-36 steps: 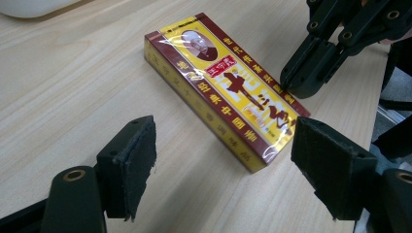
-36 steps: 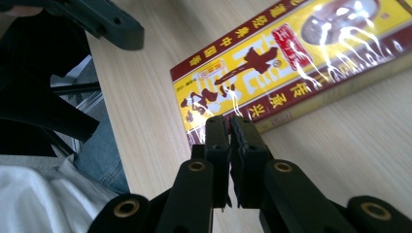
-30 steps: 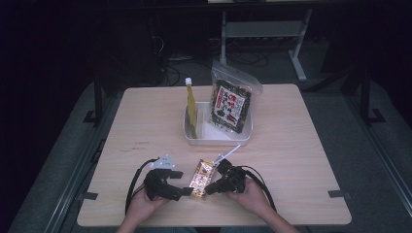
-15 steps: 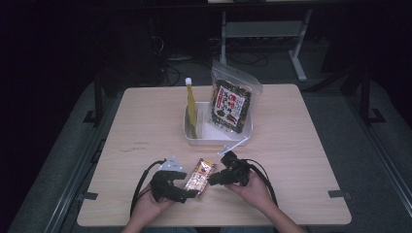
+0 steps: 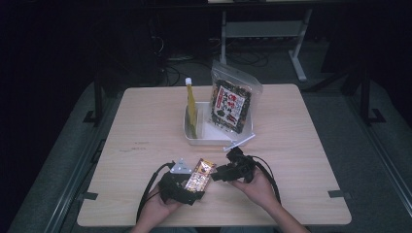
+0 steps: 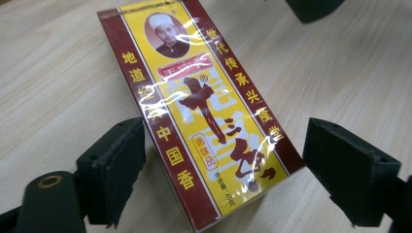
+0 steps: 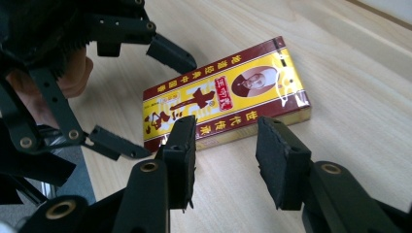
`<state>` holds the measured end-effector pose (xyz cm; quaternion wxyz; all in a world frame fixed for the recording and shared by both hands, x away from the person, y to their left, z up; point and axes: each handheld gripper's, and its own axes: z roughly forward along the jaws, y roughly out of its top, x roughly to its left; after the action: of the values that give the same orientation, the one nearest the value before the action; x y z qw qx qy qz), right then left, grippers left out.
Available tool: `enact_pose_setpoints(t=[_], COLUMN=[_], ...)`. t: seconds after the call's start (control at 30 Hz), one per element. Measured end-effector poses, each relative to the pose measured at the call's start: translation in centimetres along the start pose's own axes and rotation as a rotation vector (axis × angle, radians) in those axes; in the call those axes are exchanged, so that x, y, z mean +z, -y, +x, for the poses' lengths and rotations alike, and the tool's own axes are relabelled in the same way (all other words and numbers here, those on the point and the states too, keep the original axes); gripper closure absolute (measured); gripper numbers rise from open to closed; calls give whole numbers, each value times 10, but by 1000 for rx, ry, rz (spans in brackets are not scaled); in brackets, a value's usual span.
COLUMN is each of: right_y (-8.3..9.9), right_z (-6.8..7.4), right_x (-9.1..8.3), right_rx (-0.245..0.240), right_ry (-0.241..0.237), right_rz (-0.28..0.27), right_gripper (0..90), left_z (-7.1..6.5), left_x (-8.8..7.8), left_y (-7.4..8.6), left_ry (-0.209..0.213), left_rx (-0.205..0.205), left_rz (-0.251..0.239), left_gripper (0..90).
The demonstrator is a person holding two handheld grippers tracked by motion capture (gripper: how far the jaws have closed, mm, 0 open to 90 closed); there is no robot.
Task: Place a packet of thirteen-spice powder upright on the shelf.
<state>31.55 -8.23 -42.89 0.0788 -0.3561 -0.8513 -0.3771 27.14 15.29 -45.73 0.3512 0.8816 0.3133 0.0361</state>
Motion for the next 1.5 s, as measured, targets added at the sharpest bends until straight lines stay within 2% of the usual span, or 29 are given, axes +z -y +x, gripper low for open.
enact_pose_setpoints(t=[0.27, 0.5, 0.8, 0.87, 1.23, 1.43, 1.5], right_y=[-2, -3, -3, -3, -4, -6, -7], right_z=[-1, -3, -7, -9, -17, -19, -20], right_x=[1, 0, -4, -4, -2, -2, -3], right_rx=[-3, 0, 14, 13, 46, 47, 52], right_ry=[4, 10, 23, 23, 27, 28, 26], right_rz=[5, 7, 2, 0, 13, 14, 13], right_gripper=[558, 545, 527, 523, 477, 460, 454], left_z=[2, 5, 1, 1, 1, 0, -1], left_x=[-1, -6, -1, -1, 0, -1, -2], left_y=[0, 3, 0, 0, -1, -1, -1], left_ry=[-1, 1, -22, -39, -37, -46, -61], left_rx=[-1, -12, 14, 23, 26, 32, 45], left_rz=[11, 6, 20, 27, 35, 38, 43], left_gripper=[172, 297, 247, 268, 281, 305, 314])
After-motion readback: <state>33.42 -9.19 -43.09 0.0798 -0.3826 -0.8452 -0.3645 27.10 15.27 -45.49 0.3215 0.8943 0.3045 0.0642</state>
